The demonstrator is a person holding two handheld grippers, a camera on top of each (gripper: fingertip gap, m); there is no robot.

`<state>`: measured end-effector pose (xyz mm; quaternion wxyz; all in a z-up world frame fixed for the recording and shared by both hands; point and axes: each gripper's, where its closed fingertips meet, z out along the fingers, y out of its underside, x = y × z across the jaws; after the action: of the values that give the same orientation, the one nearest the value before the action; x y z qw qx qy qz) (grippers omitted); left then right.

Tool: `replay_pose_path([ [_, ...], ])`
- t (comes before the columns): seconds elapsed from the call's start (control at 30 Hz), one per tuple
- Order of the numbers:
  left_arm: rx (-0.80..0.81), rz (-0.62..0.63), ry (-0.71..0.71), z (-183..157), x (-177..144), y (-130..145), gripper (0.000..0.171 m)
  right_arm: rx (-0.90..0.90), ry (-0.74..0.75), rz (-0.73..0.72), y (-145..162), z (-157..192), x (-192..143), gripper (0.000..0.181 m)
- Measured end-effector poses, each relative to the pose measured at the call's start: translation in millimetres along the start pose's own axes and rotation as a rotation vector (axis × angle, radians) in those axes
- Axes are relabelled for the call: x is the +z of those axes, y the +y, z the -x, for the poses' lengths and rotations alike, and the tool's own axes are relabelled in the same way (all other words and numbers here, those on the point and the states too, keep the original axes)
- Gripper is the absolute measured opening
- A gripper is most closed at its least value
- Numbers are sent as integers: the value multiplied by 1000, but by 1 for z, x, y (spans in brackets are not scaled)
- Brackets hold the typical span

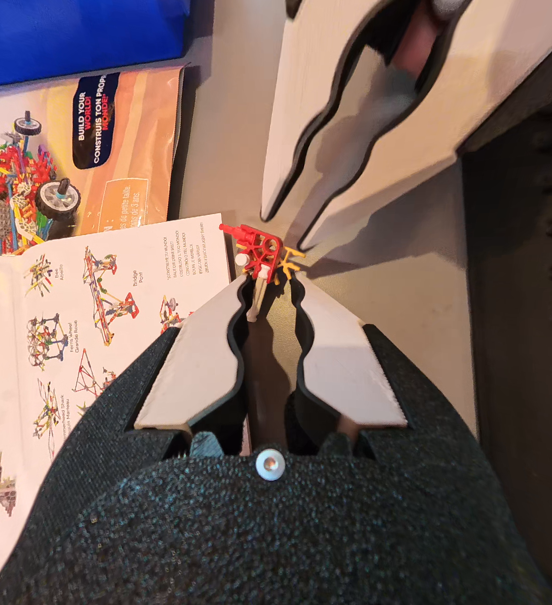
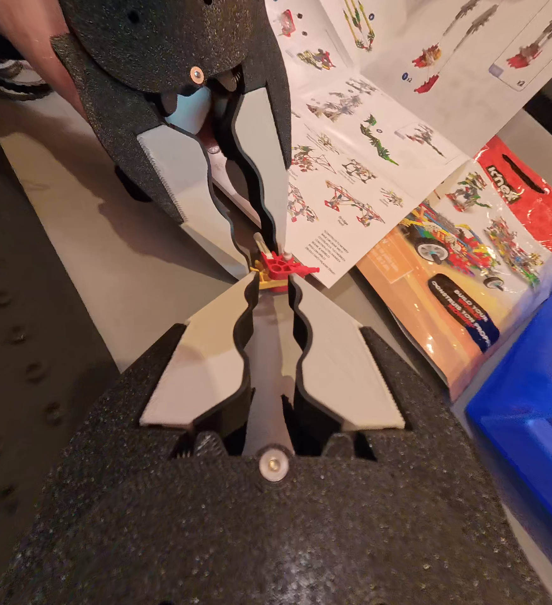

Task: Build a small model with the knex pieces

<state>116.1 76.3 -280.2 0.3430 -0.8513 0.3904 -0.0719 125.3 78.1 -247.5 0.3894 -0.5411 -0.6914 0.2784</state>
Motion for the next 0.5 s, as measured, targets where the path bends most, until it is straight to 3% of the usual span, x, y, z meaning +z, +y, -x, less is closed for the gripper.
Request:
replay_pose_path([
  [0.5, 13, -39, 7, 0, 1, -1, 18, -44, 35, 47, 0, -5, 11, 11],
])
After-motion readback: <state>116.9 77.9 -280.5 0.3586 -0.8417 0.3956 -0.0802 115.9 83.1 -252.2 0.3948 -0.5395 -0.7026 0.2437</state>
